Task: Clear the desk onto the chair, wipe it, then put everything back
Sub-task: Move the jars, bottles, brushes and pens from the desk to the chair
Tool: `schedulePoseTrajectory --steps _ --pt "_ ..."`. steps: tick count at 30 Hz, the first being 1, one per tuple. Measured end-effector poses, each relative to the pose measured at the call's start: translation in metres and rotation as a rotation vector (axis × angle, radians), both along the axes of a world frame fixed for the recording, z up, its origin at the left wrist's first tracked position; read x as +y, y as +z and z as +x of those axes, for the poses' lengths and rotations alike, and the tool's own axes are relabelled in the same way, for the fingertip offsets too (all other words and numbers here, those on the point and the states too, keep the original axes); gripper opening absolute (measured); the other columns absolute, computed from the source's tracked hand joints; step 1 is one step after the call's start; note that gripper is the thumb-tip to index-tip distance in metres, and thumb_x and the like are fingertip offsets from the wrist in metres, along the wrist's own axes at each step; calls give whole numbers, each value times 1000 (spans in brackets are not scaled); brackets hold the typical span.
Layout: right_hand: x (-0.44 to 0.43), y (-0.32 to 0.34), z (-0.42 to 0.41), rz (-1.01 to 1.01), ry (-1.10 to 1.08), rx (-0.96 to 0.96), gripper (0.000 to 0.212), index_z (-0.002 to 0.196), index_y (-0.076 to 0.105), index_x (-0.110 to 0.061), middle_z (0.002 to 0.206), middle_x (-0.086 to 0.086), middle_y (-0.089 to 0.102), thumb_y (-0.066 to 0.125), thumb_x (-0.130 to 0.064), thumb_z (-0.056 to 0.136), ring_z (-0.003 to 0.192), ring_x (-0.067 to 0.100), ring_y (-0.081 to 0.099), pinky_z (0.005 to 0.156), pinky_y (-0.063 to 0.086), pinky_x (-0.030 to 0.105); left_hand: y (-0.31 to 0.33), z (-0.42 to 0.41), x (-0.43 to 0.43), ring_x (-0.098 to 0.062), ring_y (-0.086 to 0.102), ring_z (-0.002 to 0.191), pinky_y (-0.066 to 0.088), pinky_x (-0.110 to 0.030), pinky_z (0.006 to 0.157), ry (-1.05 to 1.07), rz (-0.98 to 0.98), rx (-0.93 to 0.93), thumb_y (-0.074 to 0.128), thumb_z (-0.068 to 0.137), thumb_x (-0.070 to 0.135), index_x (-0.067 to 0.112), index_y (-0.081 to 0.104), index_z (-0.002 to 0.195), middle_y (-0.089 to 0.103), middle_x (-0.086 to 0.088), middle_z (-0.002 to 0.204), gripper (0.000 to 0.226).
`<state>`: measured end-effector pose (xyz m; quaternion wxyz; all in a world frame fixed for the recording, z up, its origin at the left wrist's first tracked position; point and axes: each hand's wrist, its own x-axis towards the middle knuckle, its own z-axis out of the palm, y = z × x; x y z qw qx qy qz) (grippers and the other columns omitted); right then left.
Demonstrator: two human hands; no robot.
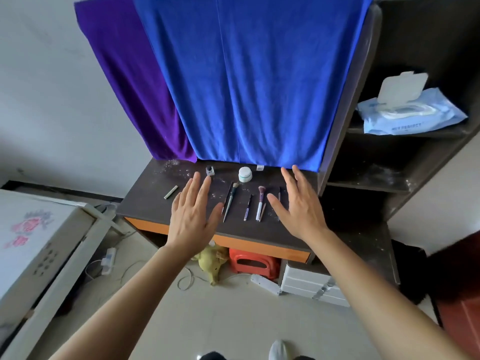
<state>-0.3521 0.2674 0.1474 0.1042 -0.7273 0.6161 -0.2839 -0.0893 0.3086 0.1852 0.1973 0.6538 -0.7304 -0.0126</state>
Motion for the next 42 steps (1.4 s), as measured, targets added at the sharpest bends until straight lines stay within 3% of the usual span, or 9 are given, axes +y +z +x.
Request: schedulePoseTrajectory --steps 14,21,28,32,36,40,42 --pt "-159 -53 47 299 70 74 80 158 22 -19 163 5 25 54 -56 95 149 20 25 119 28 38 -62 69 -170 -26 22 149 26 -44 116 35 242 87 56 97 44 17 30 155 22 -7 163 69" --pt "-241 -103 84 509 9 49 81 157 23 -21 161 1 30 59 -55 93 146 19 30 116 29 35 -127 99 -287 -29 25 148 22 -43 120 -6 465 191 63 94 34 12 32 153 29 -10 160 71" --pt "-270 -158 120 648 -81 81 84 157 22 -22 158 0 30 62 -54 91 141 22 36 107 39 40 -201 115 -341 -26 32 143 28 -41 117 -6 652 245 68 90 33 18 32 153 35 -3 157 74" --pt "-275 -176 129 682 -153 43 86 157 18 -29 159 -5 25 65 -53 89 142 19 34 104 42 41 -223 115 -356 -32 45 125 37 -40 105 31 587 294 72 86 29 15 43 146 52 -6 143 68" --pt "-280 -182 131 615 -196 36 75 153 32 -25 151 -1 41 70 -39 89 136 23 42 103 41 38 -232 110 -365 -32 53 103 42 -37 88 58 476 324 69 87 25 16 62 124 67 -4 112 39" --pt "-271 -164 132 487 -283 -55 63 140 48 -25 135 -4 55 74 -42 85 122 20 52 98 40 32 -215 106 -362 -19 53 89 37 -27 76 43 421 342 72 84 31 20 69 103 60 12 82 22" --pt "-259 -145 132 404 -323 -84 61 135 49 -31 130 -8 56 73 -49 82 116 18 55 94 43 31 -198 103 -355 -12 49 83 30 -19 73 -1 387 377 74 83 32 22 69 99 54 19 79 19"
